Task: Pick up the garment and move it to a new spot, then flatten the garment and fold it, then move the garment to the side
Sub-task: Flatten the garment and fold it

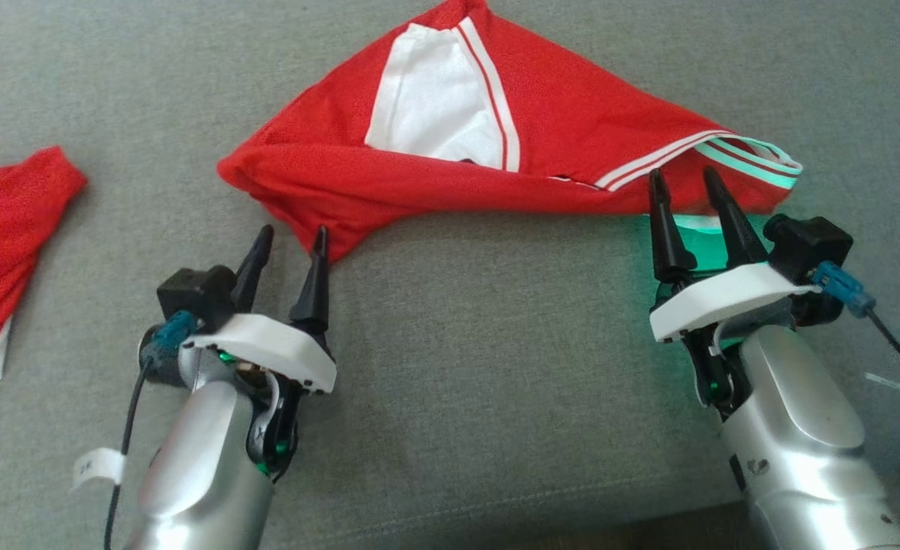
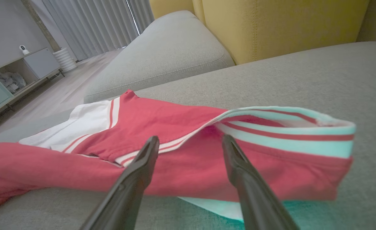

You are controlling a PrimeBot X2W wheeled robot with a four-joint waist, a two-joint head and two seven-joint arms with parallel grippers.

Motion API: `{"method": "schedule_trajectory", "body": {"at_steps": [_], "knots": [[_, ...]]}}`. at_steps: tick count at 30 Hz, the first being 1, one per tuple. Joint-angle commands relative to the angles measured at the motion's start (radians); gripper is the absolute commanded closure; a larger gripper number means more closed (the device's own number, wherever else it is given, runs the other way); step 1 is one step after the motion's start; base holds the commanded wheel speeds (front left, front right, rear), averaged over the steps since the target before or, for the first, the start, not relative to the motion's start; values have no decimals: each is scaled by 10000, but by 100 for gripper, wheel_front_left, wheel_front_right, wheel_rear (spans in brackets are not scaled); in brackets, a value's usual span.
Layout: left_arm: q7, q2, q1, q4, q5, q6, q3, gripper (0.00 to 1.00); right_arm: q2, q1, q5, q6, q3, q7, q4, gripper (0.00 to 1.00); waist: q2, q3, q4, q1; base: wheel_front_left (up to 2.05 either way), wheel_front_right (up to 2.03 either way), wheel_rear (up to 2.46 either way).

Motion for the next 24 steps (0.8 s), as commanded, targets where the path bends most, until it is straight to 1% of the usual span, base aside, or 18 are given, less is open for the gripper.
{"method": "schedule_trajectory", "body": {"at_steps": [1, 4, 7, 13, 21, 22, 23, 24], "knots": [[-51, 143, -306, -174, -52, 156, 221, 0, 89, -141, 36, 65, 181, -109, -301, 0, 0, 63, -97, -1, 0, 0, 0], [-51, 143, -456, 25, -49, 419, 255, 0, 89, -141, 34, 65, 139, -109, -340, 0, 0, 129, -231, -1, 0, 0, 0], [-51, 142, -538, 179, -7, 590, 372, 0, 89, -103, 28, 65, 79, -109, -371, 0, 0, 159, -315, -1, 0, 0, 0], [-51, 142, -416, 266, -5, 642, 659, 0, 89, -32, 31, 65, -17, -109, -427, 0, 0, 173, -295, -1, 0, 0, 0], [-51, 141, -315, 238, -230, 696, 575, 0, 89, -111, 123, 65, 100, -109, -420, 0, 0, 189, -135, -1, 0, 0, 0], [-51, 141, -316, 286, -237, 701, 532, 4, 89, -128, 131, 65, 116, -109, -412, 0, 0, 193, -129, -1, 0, 0, 0], [-51, 141, -334, 318, -241, 699, 508, 22, 89, -147, 133, 65, 126, -109, -409, 0, 0, 206, -122, -1, 0, 0, 0], [-51, 141, -357, 363, -238, 682, 484, 51, 89, -168, 132, 65, 132, -109, -405, 0, 0, 213, -118, -1, 0, 0, 0]]}}
